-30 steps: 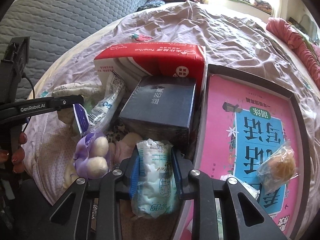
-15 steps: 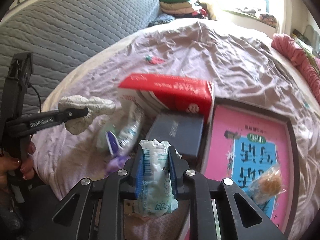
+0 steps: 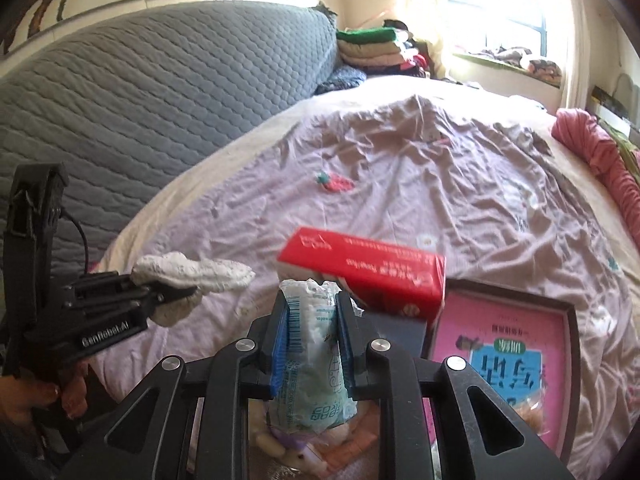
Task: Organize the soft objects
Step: 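Carry the floral cloth and wipe packet with both tools over the pink tray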
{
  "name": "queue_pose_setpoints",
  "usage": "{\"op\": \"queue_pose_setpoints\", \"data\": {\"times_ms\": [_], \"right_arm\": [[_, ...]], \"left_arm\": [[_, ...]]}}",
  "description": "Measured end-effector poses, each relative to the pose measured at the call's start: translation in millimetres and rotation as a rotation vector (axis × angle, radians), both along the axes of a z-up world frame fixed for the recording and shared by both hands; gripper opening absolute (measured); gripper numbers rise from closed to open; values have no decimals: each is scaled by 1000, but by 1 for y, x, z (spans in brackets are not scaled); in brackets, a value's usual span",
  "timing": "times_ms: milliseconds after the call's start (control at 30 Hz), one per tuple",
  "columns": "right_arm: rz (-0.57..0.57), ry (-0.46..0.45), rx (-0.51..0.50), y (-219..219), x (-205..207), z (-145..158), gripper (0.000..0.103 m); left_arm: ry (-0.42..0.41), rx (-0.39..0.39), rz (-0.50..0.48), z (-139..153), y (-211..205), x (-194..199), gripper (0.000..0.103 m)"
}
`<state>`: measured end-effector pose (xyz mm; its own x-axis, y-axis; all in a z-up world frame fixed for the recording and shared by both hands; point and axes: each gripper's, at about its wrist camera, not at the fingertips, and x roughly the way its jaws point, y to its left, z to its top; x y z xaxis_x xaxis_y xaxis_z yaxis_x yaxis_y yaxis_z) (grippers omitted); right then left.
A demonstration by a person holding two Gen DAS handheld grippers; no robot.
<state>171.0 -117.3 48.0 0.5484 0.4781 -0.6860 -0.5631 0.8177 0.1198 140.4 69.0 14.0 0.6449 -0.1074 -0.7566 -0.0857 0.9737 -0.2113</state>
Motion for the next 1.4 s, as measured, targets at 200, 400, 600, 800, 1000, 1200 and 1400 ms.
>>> {"op": "queue_pose_setpoints", "data": {"times_ms": [200, 400, 600, 800, 1000, 1200, 1400], "right_arm": [[-14, -30, 28, -9, -9, 15, 23], [-56, -39, 52, -35, -21, 25, 23], [-97, -53, 63, -62, -34, 33, 23], [-143, -65, 87, -93, -45, 40, 23], [-188, -72, 110, -118, -50, 44, 23], [-236, -81, 103, -144, -54, 43, 23], [-292, -79, 98, -177, -55, 37, 23]], "left_arm": [[-18, 22, -4, 16, -10, -8, 13], [-37, 45, -46, 31, -35, -15, 13], [-56, 65, -95, 43, -66, -21, 13], [-72, 92, -141, 52, -98, -27, 13], [-69, 106, -177, 54, -122, -29, 13], [-58, 111, -227, 50, -151, -26, 13], [-43, 119, -290, 43, -190, -23, 13]]}}
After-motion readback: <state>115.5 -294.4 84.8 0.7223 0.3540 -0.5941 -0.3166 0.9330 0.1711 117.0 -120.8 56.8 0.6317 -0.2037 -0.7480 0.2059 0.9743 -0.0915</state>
